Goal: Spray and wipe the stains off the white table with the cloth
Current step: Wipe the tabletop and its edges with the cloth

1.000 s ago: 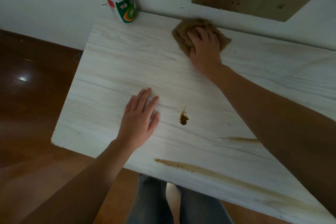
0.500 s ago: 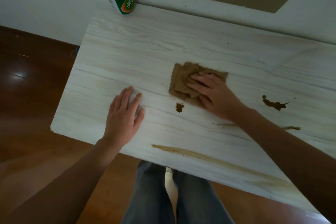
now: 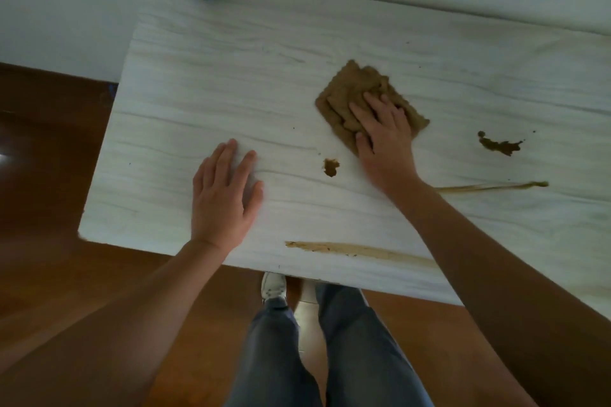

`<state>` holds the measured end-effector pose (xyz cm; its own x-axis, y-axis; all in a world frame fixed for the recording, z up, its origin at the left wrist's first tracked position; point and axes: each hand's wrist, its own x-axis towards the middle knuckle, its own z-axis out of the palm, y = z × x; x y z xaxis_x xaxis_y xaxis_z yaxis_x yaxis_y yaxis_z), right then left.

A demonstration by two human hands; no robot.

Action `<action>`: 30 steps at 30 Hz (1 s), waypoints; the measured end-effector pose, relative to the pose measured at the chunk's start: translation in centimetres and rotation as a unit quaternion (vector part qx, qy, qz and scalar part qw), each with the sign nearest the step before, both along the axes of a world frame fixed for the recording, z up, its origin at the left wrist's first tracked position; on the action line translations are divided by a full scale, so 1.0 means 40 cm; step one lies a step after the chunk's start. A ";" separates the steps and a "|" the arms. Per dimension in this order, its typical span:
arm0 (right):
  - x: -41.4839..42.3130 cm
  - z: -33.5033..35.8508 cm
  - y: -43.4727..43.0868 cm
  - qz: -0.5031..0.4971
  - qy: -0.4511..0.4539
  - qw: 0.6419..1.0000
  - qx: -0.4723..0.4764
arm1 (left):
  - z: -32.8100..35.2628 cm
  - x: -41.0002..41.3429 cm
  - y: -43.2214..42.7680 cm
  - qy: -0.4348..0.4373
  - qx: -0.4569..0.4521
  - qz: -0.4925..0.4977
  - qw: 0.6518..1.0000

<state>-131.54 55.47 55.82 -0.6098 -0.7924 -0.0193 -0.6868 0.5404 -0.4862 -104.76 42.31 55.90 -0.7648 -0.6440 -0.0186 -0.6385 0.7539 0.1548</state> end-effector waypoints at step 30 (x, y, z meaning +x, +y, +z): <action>0.001 -0.008 -0.048 -0.159 0.043 0.986 0.034 | -0.015 0.014 -0.004 0.035 0.000 -0.008 0.999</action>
